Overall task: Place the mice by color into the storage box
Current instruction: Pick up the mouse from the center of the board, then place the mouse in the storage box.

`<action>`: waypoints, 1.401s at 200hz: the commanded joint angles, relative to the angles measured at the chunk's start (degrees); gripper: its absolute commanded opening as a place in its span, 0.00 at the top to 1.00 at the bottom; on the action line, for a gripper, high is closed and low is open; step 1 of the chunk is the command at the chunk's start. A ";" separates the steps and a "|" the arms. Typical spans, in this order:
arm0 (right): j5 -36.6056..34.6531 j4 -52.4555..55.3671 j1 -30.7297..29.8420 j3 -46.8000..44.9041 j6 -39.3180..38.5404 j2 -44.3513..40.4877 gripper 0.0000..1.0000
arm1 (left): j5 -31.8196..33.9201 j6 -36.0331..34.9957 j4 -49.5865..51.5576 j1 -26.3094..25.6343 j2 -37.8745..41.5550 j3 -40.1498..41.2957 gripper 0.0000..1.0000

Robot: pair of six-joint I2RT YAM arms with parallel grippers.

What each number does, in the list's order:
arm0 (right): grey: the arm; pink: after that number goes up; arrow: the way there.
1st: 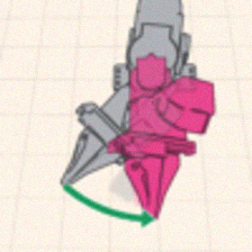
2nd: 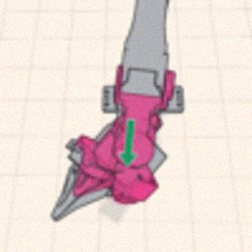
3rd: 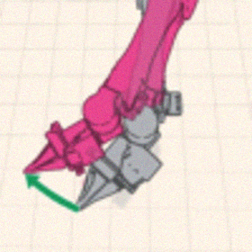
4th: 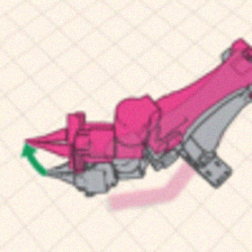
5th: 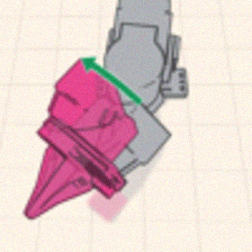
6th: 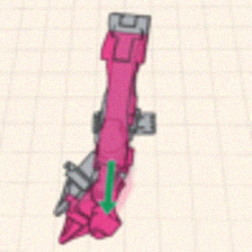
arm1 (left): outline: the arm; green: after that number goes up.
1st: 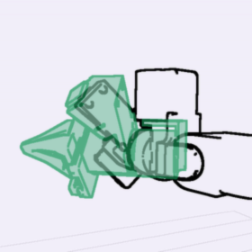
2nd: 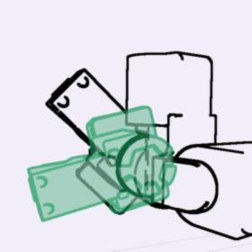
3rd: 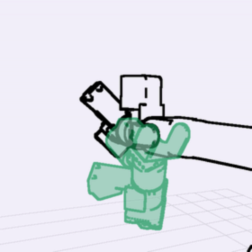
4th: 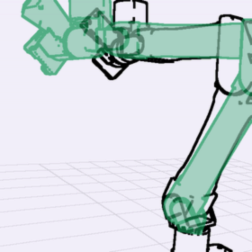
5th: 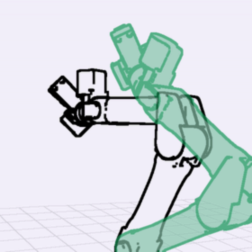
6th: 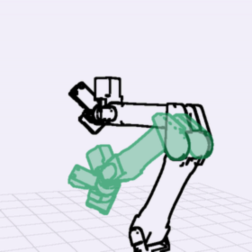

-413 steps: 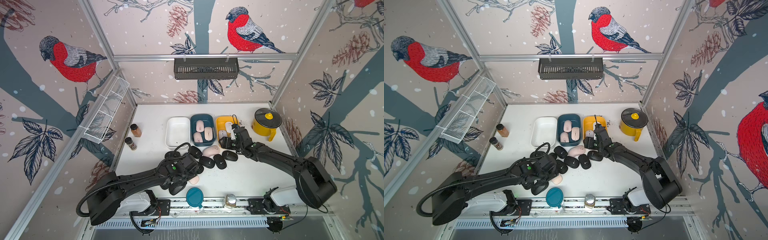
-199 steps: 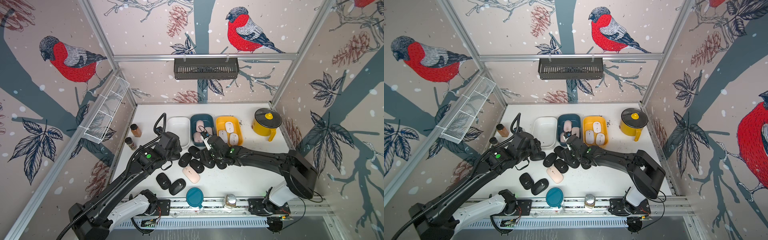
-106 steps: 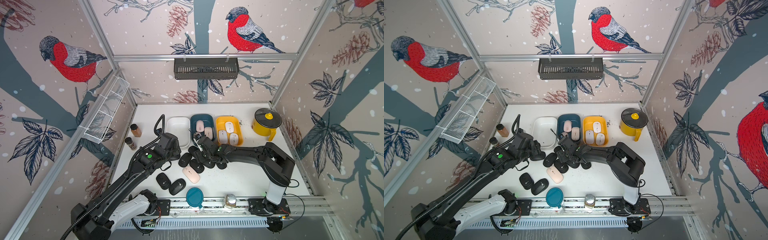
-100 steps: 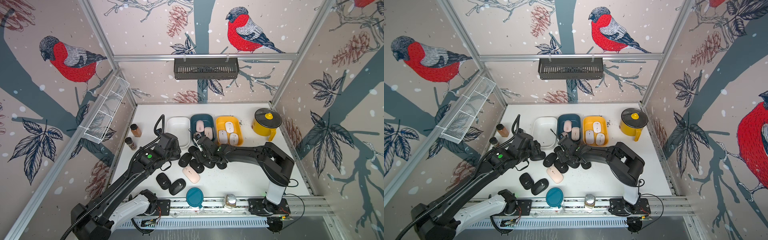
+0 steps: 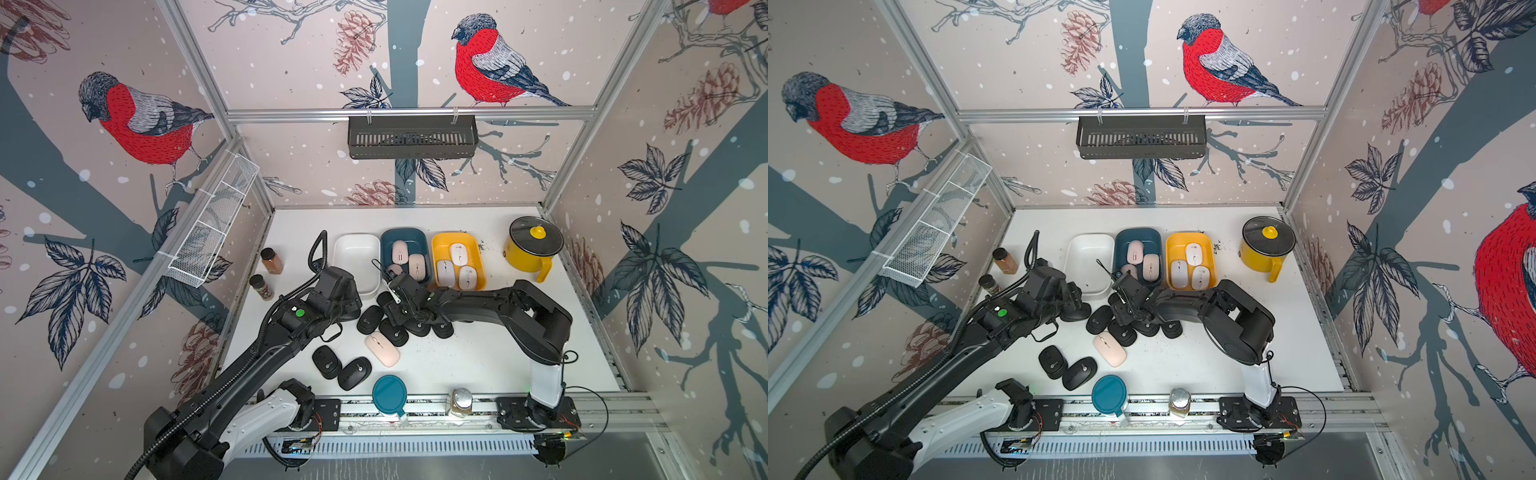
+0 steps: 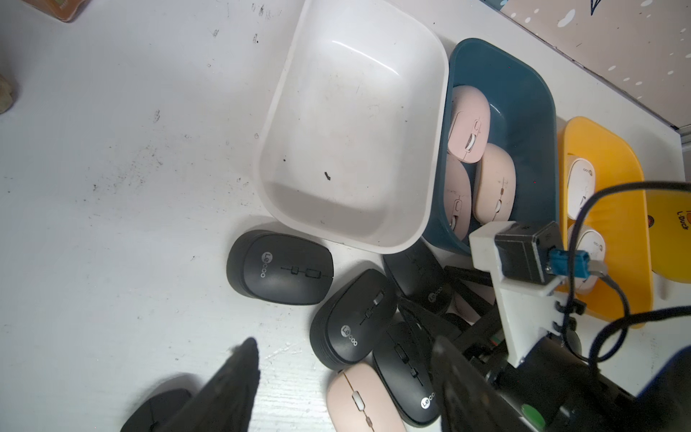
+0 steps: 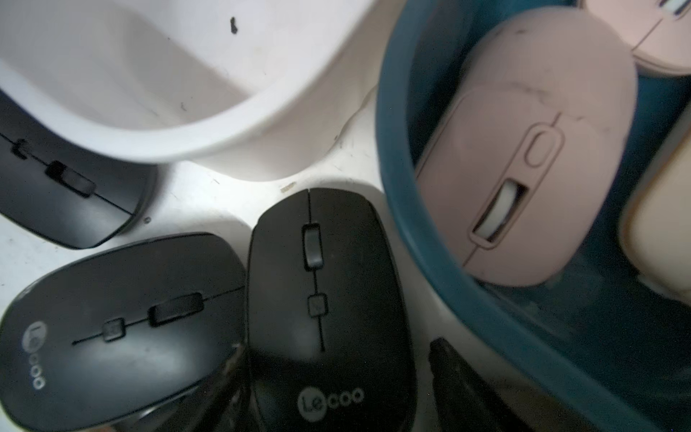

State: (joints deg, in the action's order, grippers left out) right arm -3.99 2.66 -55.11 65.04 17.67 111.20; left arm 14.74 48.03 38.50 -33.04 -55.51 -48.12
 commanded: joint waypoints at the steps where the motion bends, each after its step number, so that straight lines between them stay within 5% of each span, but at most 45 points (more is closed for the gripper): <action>1: -0.21 0.51 -0.08 0.70 -0.85 0.92 0.26 | -0.15 0.13 -1.07 0.20 0.35 0.22 0.27; 81: -2.67 1.75 -1.28 1.32 -0.65 0.72 0.41 | -0.41 0.62 -1.07 0.34 1.18 0.90 0.27; 196: -2.06 5.43 -5.81 1.79 3.20 -9.80 0.41 | 2.30 -0.94 -0.70 0.39 3.17 -1.56 0.27; 280: 2.12 10.17 0.33 19.34 3.96 -0.19 0.40 | 9.39 -5.18 2.45 0.48 3.16 -8.33 0.27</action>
State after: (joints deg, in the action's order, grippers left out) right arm -2.92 10.85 -55.88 79.79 20.80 107.79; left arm 20.34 44.58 39.42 -32.75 -52.58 -55.27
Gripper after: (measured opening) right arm 0.612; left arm 0.733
